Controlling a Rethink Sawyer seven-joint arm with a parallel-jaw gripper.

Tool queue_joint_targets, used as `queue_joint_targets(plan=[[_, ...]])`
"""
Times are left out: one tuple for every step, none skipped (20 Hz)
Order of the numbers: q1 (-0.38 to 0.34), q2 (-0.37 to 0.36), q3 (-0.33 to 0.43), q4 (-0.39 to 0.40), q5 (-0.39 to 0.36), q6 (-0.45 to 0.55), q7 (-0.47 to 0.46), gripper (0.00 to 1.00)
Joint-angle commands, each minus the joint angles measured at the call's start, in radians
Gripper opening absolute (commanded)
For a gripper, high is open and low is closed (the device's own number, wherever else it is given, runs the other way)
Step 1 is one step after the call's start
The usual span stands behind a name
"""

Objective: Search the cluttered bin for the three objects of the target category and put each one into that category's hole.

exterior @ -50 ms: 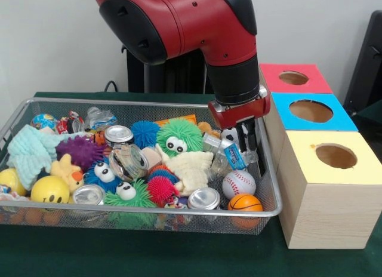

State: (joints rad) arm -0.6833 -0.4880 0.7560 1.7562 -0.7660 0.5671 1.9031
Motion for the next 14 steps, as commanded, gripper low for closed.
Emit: queue_joint_targets(plan=[[-0.028,-0.041,0.022,-0.08,0.066,0.172,-0.197,0.0],[-0.03,-0.047,0.024,-0.079,0.076,0.187,-0.203,0.0],[-0.036,-0.067,0.034,-0.078,0.103,0.223,-0.216,0.0],[-0.038,-0.074,0.036,-0.078,0.114,0.24,-0.225,0.0],[-0.04,-0.082,0.04,-0.08,0.128,0.264,-0.234,0.0],[-0.042,-0.09,0.043,-0.081,0.142,0.288,-0.243,0.0],[-0.044,-0.096,0.047,-0.084,0.154,0.314,-0.252,0.0],[-0.046,-0.1,0.05,-0.084,0.161,0.33,-0.257,0.0],[-0.047,-0.106,0.054,-0.088,0.172,0.357,-0.264,0.0],[-0.051,-0.11,0.06,-0.088,0.181,0.375,-0.269,0.0],[-0.054,-0.115,0.066,-0.088,0.189,0.392,-0.275,0.0],[-0.057,-0.119,0.07,-0.087,0.192,0.402,-0.276,0.0],[-0.06,-0.122,0.076,-0.086,0.198,0.414,-0.276,0.0],[-0.062,-0.125,0.08,-0.084,0.2,0.421,-0.276,0.0]])
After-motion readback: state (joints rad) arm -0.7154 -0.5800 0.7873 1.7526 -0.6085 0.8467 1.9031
